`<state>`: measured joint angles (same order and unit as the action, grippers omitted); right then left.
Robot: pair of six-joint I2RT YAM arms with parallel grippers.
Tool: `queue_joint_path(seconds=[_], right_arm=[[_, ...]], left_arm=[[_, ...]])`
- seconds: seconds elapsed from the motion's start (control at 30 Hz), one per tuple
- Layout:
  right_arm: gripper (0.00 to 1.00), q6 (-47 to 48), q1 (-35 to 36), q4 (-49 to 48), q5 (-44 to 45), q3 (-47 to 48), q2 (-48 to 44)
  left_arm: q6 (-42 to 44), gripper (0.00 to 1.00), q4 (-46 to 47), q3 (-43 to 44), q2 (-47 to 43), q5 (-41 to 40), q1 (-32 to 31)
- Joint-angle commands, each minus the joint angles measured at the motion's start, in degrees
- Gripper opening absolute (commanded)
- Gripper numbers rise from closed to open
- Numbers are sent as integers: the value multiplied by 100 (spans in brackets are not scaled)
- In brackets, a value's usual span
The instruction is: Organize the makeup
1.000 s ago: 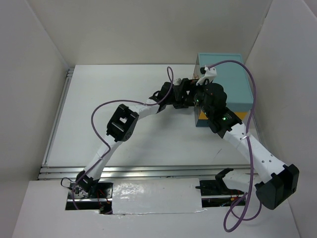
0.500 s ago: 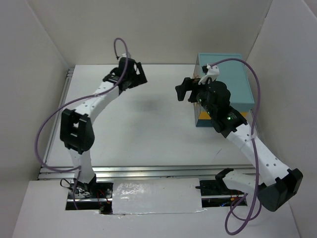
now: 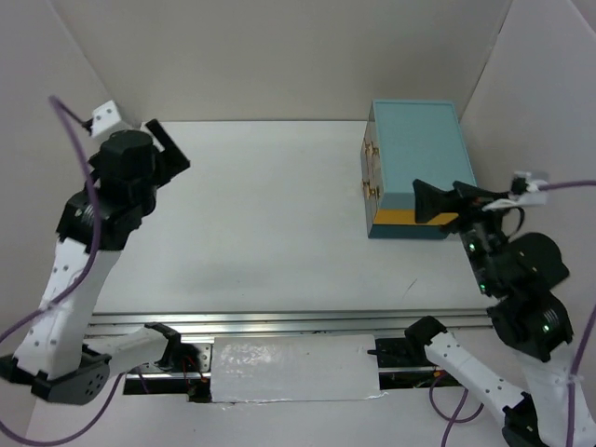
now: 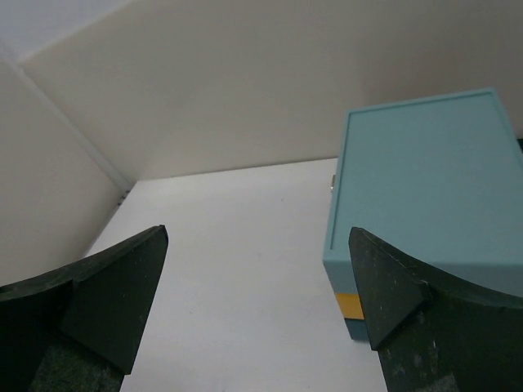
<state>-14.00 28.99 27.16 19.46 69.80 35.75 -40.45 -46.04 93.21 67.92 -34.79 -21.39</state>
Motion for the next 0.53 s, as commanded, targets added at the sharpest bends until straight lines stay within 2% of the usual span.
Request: queue_joint_path(seconds=[0.0,0.13,0.3,0.5], right_arm=[[100,55,10,720,488,306,-514],[100,3,194,1002,664,245,-1209],[100,-164,221,1186,629,43,-1816],[100,-217,221,1301,445,-89,-1817]], left_arm=[[291,99,-932,-47,-690,-994,47],[721,99,-1056,-592,-2129,-1197,47],[731,99,-1074,-1373,-3449,-995,56],[828,99,-1038,-1762,-4128,-1074,47]])
